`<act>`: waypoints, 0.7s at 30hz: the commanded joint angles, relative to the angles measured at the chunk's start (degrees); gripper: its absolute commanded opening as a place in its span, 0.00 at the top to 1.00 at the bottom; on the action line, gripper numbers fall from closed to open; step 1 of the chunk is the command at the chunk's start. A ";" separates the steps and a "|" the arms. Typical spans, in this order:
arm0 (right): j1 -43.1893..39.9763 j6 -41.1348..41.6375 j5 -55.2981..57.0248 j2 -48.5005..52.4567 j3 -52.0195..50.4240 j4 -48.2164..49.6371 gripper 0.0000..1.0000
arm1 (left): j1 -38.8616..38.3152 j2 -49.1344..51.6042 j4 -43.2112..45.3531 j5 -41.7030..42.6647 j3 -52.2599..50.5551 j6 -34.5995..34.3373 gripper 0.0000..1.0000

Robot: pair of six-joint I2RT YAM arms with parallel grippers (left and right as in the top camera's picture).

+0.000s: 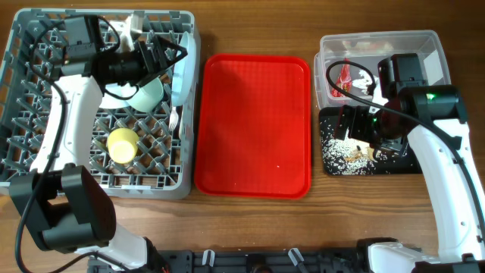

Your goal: Sort waste into correct bins and load items into the dishwasher rack

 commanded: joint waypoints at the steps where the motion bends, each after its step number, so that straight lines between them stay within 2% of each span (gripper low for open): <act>1: -0.13 -0.28 -0.42 -0.42 0.07 0.07 0.01 | 0.44 -5.84 -2.38 -8.02 0.90 0.52 0.00; 5: -0.13 -0.31 -0.44 -0.42 0.07 4.02 0.01 | -0.11 -12.94 -7.54 -16.09 0.90 0.55 0.00; 8: -0.13 -1.27 -1.57 -0.42 0.07 14.45 0.00 | -2.16 -16.83 -14.05 -30.67 0.90 -0.13 0.00; 10: -0.13 -5.31 -4.57 -0.42 0.07 20.63 0.00 | -4.02 -17.86 -21.14 -40.28 0.90 -3.17 0.00; 12: -0.13 -8.35 -4.52 -0.35 0.07 22.71 0.00 | -4.85 -17.81 -26.51 -44.13 0.87 -5.73 0.00; 17: -0.13 -9.25 -4.31 -0.33 0.07 17.27 0.00 | -5.49 -18.01 -36.54 -45.13 -0.98 -6.99 0.00; 21: -0.13 -6.14 -3.61 -1.16 0.04 14.36 0.00 | -5.51 -22.75 -35.08 -45.31 -4.11 -5.07 0.00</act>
